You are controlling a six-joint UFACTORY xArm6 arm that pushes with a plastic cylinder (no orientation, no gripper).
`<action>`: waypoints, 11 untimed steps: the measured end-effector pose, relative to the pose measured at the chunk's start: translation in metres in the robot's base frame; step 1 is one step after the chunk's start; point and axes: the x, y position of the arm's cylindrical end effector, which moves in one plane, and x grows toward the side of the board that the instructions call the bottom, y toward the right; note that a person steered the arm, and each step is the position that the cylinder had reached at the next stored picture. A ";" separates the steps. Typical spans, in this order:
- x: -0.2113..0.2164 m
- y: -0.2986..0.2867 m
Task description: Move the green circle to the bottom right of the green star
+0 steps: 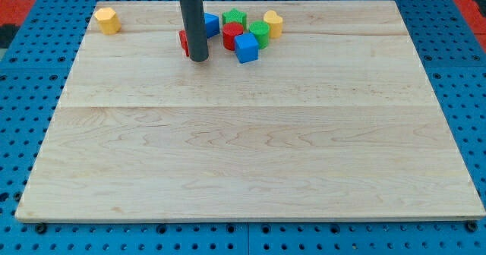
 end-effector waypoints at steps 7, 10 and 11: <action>-0.122 0.138; -0.119 0.048; -0.095 0.051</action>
